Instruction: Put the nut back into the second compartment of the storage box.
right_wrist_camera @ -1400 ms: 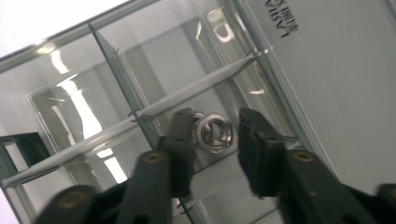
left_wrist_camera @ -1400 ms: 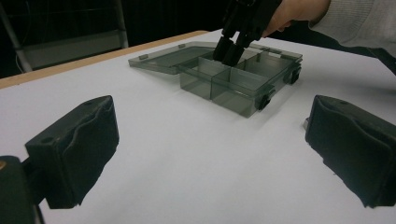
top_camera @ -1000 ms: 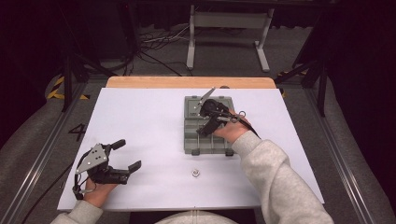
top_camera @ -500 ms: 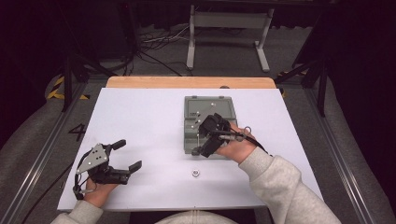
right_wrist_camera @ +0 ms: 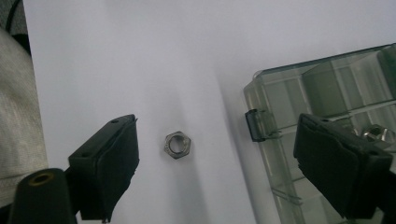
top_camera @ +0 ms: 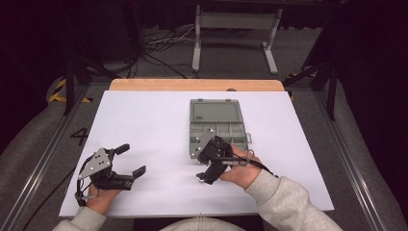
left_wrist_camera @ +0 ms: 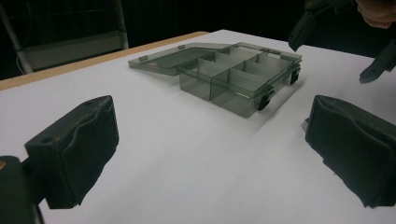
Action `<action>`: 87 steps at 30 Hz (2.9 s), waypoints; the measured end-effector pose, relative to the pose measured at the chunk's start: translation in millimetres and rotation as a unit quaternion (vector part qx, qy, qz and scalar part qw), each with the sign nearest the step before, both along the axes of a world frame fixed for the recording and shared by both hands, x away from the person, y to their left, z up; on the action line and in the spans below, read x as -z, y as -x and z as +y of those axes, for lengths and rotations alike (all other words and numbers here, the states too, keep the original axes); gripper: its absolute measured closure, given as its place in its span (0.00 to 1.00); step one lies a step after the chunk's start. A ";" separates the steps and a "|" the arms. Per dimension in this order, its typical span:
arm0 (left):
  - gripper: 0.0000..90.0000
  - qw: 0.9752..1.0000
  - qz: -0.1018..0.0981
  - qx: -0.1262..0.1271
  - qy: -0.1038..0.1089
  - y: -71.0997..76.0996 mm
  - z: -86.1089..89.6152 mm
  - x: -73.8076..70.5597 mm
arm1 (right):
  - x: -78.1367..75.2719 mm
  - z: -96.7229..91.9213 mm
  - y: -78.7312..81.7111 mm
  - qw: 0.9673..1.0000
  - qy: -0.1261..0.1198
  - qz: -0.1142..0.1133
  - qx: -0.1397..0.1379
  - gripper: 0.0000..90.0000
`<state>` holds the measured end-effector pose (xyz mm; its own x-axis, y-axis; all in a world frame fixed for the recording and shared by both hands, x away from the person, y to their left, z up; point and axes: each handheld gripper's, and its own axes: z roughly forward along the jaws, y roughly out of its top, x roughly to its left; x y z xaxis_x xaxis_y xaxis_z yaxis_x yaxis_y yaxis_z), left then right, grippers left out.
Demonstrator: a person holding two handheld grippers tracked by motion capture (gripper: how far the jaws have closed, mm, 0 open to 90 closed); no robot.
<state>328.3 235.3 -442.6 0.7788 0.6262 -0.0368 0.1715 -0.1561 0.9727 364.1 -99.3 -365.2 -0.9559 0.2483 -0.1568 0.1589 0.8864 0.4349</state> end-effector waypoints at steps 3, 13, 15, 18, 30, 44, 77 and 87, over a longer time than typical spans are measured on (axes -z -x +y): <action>0.04 1.000 0.000 0.001 -0.001 -0.1 0.0 0.0 | 6.5 2.4 3.5 1.000 0.004 0.003 -0.006 0.17; 0.04 1.000 0.000 0.001 -0.001 0.2 0.0 -0.1 | 33.0 9.2 7.5 0.999 0.026 0.032 -0.018 0.30; 0.04 1.000 0.000 0.001 -0.001 0.2 0.0 -0.1 | 37.0 10.1 7.9 0.999 0.027 0.038 -0.019 0.34; 0.04 1.000 0.000 0.001 -0.001 0.2 0.0 -0.1 | 42.9 10.7 7.2 0.999 0.030 0.040 -0.022 0.41; 0.04 1.000 -0.001 0.003 -0.006 -0.5 0.3 -0.2 | 62.3 6.6 -4.8 0.997 0.033 0.069 -0.013 0.73; 0.04 1.000 0.000 0.000 -0.002 0.3 0.0 0.0 | 45.4 5.4 -5.4 0.998 0.017 0.061 -0.009 0.78; 0.04 1.000 -0.002 0.000 -0.003 -0.4 0.8 0.3 | -33.7 -7.7 -61.3 0.999 -0.034 -0.004 0.039 0.78; 0.04 1.000 -0.001 0.000 -0.001 -0.6 1.1 0.2 | -33.5 -10.6 -91.9 0.996 -0.054 -0.010 0.074 0.78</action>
